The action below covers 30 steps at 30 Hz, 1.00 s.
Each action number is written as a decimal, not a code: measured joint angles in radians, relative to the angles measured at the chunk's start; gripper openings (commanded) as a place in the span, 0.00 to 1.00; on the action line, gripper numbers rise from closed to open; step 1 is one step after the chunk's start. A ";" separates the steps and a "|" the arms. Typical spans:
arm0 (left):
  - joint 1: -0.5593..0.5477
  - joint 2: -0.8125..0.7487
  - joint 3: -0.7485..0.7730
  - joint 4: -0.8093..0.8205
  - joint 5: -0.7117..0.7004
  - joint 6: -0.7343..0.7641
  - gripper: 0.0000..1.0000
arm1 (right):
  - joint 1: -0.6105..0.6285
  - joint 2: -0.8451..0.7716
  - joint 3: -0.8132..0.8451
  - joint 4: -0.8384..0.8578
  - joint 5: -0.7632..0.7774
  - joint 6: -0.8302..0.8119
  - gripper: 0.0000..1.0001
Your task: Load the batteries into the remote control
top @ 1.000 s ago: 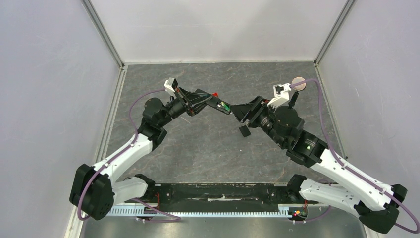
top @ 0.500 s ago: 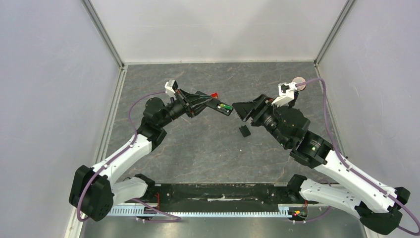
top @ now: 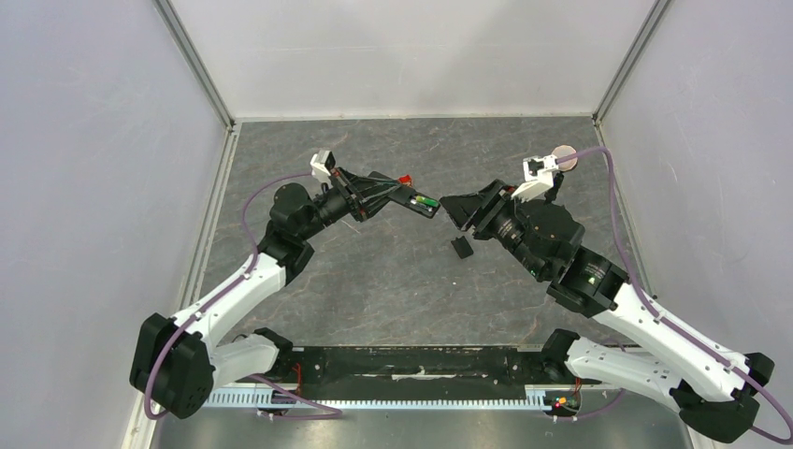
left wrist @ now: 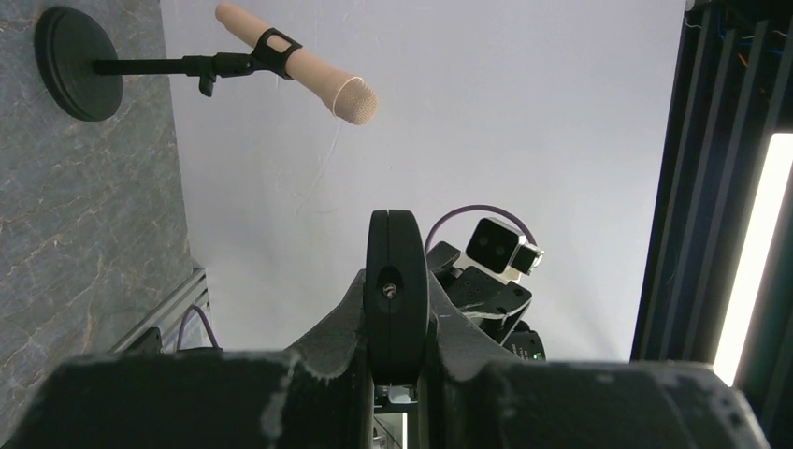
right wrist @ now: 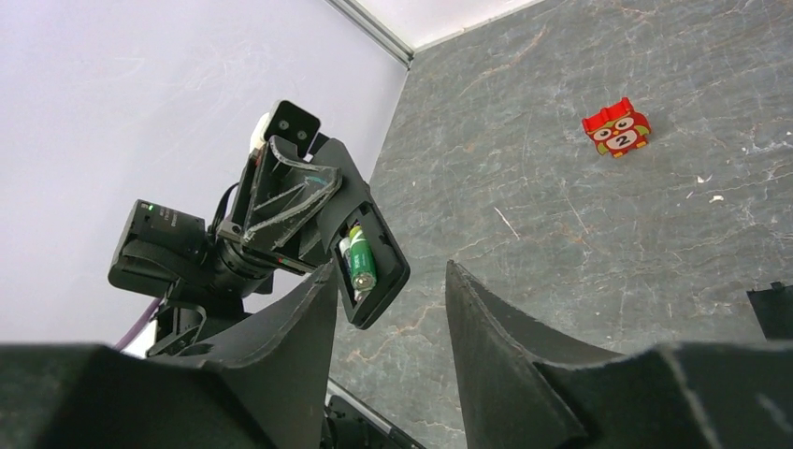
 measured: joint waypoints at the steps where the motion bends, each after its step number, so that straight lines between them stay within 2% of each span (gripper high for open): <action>1: 0.000 -0.002 0.000 -0.001 0.000 0.000 0.02 | 0.000 0.001 0.000 0.000 -0.004 0.000 0.46; 30: 0.013 -0.017 0.004 -0.027 -0.007 0.011 0.02 | -0.003 0.062 0.000 0.024 -0.047 0.000 0.38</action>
